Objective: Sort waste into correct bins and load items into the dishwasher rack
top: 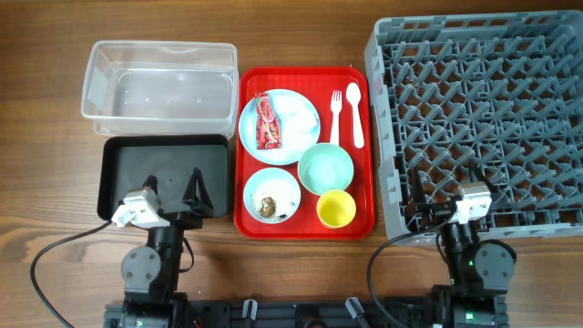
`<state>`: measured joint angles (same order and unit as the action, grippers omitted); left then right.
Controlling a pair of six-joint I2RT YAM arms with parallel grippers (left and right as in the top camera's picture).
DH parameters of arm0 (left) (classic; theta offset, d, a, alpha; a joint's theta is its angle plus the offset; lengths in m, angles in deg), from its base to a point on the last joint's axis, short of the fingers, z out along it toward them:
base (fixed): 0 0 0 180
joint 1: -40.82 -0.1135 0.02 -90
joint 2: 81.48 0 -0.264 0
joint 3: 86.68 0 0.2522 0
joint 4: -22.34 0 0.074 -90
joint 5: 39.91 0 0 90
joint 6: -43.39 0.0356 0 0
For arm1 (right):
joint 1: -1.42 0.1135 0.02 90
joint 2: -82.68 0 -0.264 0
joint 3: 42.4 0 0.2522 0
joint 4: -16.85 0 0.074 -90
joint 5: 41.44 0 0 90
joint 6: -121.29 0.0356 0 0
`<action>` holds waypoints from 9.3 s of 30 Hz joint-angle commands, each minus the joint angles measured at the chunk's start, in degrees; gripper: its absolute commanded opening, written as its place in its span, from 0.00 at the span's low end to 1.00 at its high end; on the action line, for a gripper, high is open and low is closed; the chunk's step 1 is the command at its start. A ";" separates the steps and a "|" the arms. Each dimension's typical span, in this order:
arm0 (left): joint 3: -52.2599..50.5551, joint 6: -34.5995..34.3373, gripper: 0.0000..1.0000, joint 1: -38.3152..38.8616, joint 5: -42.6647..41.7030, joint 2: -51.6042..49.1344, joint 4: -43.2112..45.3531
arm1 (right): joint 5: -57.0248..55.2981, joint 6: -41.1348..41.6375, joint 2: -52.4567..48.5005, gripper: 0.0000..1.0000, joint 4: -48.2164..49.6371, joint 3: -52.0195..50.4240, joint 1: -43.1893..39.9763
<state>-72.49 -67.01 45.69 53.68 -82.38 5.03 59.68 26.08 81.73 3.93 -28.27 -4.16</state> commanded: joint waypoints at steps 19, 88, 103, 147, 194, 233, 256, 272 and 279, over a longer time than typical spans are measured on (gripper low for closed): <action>-0.11 0.68 1.00 -0.33 2.21 0.02 0.13 | 0.50 0.70 0.04 1.00 0.11 -0.04 -0.39; 63.56 -2.36 1.00 28.57 -18.73 -67.45 -45.24 | 10.12 25.22 -47.95 1.00 -54.34 58.93 -0.39; 63.54 -2.34 0.73 44.30 -11.43 -86.88 -40.61 | 10.12 27.89 -48.02 1.00 -55.67 58.99 -0.39; 69.13 -8.57 0.04 8.50 -89.50 -76.28 -23.76 | 54.07 31.28 -50.77 0.94 -17.90 58.99 13.27; 69.13 -4.00 1.00 1.07 -76.96 -76.35 -21.97 | -15.56 35.89 -46.95 0.50 -69.83 61.05 16.46; 68.78 3.02 0.73 28.46 -13.38 -80.13 -54.34 | -5.84 26.64 -51.15 0.95 -63.76 68.43 7.87; 64.94 -3.52 0.47 42.93 -5.66 -100.74 -47.93 | -5.86 27.78 -49.83 0.96 -63.87 68.41 7.87; 60.92 -2.99 0.04 42.82 -5.51 -99.21 -44.65 | -5.84 27.96 -49.83 0.96 -63.87 68.41 7.87; 65.96 -2.45 0.04 37.20 -10.03 -88.48 -52.65 | -5.86 28.61 -49.83 0.96 -63.84 68.41 7.87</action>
<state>-10.38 -69.83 87.13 48.65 -178.16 -45.44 53.08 53.56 31.92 -59.89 39.35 3.84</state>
